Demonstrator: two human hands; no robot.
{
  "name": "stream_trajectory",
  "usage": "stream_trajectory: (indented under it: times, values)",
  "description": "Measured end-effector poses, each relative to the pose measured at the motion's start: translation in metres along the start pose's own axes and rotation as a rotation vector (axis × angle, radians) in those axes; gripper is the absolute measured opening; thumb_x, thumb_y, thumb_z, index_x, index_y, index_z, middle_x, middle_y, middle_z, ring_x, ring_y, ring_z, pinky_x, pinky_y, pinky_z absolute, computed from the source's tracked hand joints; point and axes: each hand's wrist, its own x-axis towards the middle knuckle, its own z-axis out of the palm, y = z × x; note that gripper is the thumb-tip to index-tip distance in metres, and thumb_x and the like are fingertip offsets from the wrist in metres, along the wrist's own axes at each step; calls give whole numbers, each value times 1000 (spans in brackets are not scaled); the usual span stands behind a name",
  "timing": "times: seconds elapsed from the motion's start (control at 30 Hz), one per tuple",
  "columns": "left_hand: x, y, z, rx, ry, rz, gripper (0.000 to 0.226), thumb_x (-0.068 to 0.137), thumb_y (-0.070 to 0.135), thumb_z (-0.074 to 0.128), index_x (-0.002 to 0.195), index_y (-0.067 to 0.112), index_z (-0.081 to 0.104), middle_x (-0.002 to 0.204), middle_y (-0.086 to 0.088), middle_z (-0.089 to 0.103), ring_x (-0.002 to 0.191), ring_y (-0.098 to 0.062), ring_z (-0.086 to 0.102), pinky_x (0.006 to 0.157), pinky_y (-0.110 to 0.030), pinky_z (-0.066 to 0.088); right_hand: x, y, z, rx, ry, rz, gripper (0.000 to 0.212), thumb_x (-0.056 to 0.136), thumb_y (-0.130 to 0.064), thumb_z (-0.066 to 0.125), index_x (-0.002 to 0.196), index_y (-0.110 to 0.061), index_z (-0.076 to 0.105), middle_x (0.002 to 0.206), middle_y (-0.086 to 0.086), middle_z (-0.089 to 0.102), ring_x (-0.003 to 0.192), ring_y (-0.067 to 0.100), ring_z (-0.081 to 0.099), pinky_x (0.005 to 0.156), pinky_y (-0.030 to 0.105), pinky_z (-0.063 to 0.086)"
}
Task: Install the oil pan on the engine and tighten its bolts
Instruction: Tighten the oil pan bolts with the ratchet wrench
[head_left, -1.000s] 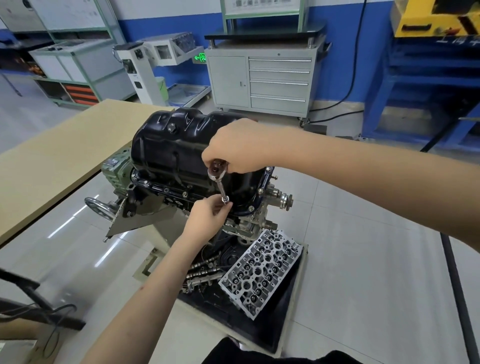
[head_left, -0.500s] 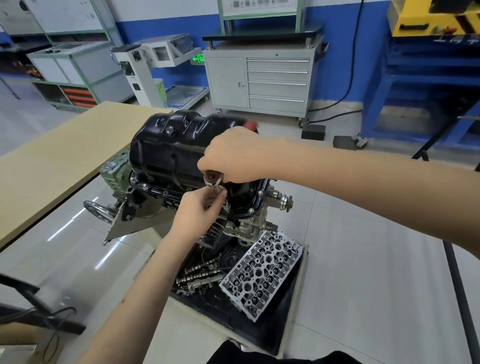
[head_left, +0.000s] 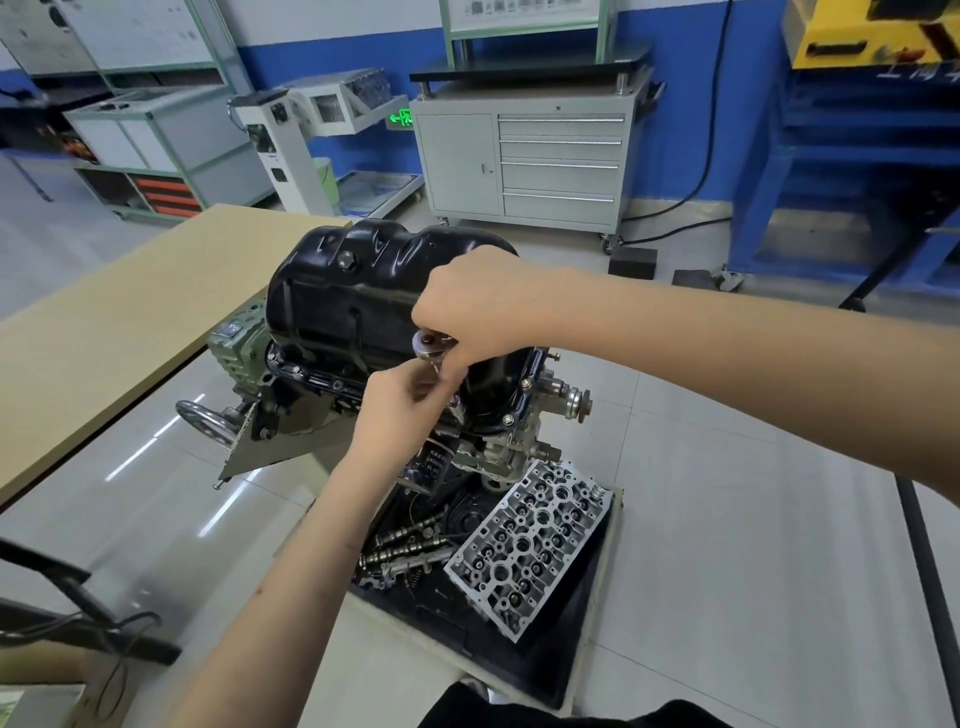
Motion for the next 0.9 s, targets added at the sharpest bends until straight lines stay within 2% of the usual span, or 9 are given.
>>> stream_trajectory:
  times: [0.1,0.2,0.3,0.37,0.5,0.6,0.7,0.8,0.9]
  values:
    - [1,0,1,28,-8,-20,37,90,13,56,55,17,44,39,6,38,40,-8,33,43,-15,23,-2,-1,-1,18,-47,40,49,81,-47,59,57,-13,32,56,-5,31,47,13,33,44,23,19]
    - [3,3,-5,13,-99,-15,22,91,16,55,81,1,66,67,-1,64,57,-6,49,51,-13,35,-3,-1,-3,48,-16,-32,12,85,-27,55,85,-16,57,69,-5,40,71,25,52,53,28,32]
    - [3,4,-8,-14,-138,-3,19,90,15,55,94,0,67,85,-3,68,72,-3,59,63,-3,41,-4,1,-2,63,11,-36,14,86,-17,53,97,-17,61,70,0,45,68,23,46,62,33,34]
    - [1,5,-6,6,-102,1,21,90,15,55,83,0,67,72,2,67,63,-1,56,57,-11,41,-4,-1,-3,34,20,3,12,86,-18,54,95,-18,61,65,-1,41,64,21,41,58,30,31]
    - [3,4,-3,56,-66,-9,33,92,15,52,60,11,54,41,9,38,39,-6,34,43,-15,24,-3,0,0,-10,-6,33,11,86,-13,53,94,-14,61,79,5,56,80,27,58,44,24,19]
    - [8,8,-5,57,-155,7,26,93,17,51,85,-4,65,56,1,54,43,0,44,47,-10,32,-4,4,-1,-16,26,-46,14,86,-11,51,97,-15,59,91,7,62,77,26,55,51,24,29]
    - [8,9,-9,24,-205,8,22,92,14,52,96,-2,66,86,-11,70,67,0,60,62,-4,43,1,4,1,-114,12,-145,21,85,-8,47,102,-16,57,101,5,62,93,27,57,73,34,40]
    - [6,7,-7,54,-168,-13,29,92,20,52,77,-3,62,71,-15,66,63,-26,57,66,-32,47,1,1,-1,-91,8,-88,14,85,-26,53,87,-13,57,80,5,57,74,26,56,69,32,41]
    - [4,8,-6,96,-103,-19,43,91,13,53,51,12,37,43,4,35,42,-12,28,45,-17,25,1,0,1,-13,-45,22,50,82,-53,55,60,-12,35,57,-4,34,47,14,33,45,23,24]
